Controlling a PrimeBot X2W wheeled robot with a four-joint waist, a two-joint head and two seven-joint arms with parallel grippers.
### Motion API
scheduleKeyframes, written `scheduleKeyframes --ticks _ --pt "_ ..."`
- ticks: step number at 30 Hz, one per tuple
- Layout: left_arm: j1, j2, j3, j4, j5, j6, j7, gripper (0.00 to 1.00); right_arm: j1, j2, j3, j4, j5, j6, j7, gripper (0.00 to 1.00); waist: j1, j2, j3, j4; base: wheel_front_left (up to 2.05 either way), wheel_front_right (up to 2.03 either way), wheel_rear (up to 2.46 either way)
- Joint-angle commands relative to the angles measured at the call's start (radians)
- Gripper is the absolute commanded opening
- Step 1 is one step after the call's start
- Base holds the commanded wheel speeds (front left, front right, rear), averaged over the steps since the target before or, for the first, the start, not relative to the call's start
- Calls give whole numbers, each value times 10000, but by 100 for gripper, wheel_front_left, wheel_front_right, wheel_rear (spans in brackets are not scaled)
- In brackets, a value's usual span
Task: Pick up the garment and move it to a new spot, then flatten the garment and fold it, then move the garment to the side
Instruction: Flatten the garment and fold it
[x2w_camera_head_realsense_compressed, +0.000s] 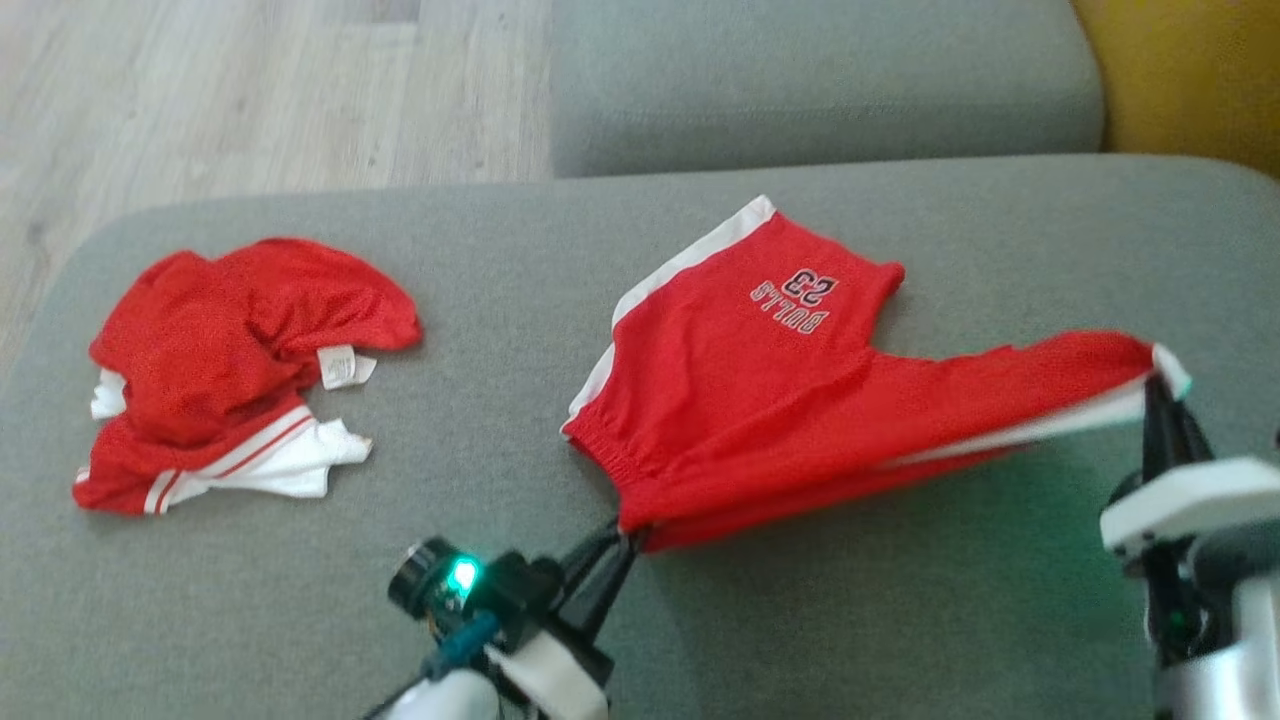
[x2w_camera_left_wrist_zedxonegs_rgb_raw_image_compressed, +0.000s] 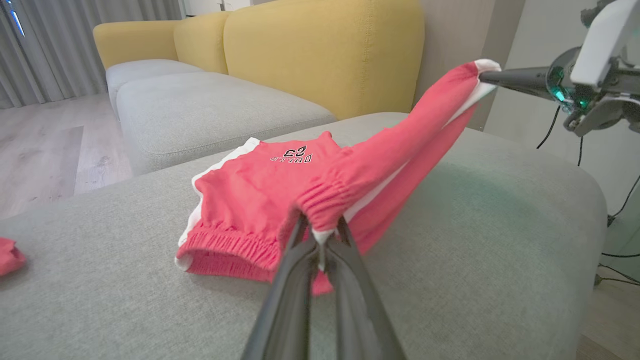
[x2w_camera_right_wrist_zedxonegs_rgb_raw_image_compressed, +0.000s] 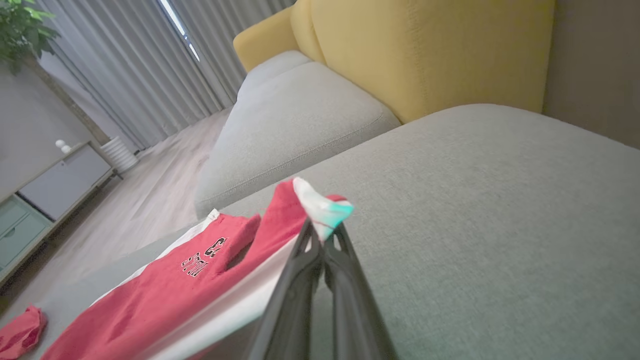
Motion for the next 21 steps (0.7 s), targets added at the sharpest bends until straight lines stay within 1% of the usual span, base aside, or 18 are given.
scheduleKeyframes --ticks 1,4,8,14,21 --pt "-844 174 467 -286 29 75 11 0 -772 -134 82 -523 -215 65 104 0 1 -1 313 167 0 0 0" --pt "-1244 123 521 -236 59 47 66 0 -1431 -76 94 -642 -753 65 454 0 1 -1 696 357 0 0 0" --pt "-1740 -22 560 -40 55 -46 91 0 -2438 -49 304 -320 -1406 65 766 0 1 -1 1163 683 0 0 0" --pt "-2389 -323 602 464 -28 -209 89 0 -4061 -39 307 973 -2115 65 849 0 1 -1 1758 1132 0 0 0" --pt "-3207 -660 674 1060 -120 -411 0 0 -6034 -37 284 2800 -3305 65 518 0 1 -1 2589 1576 0 0 0"
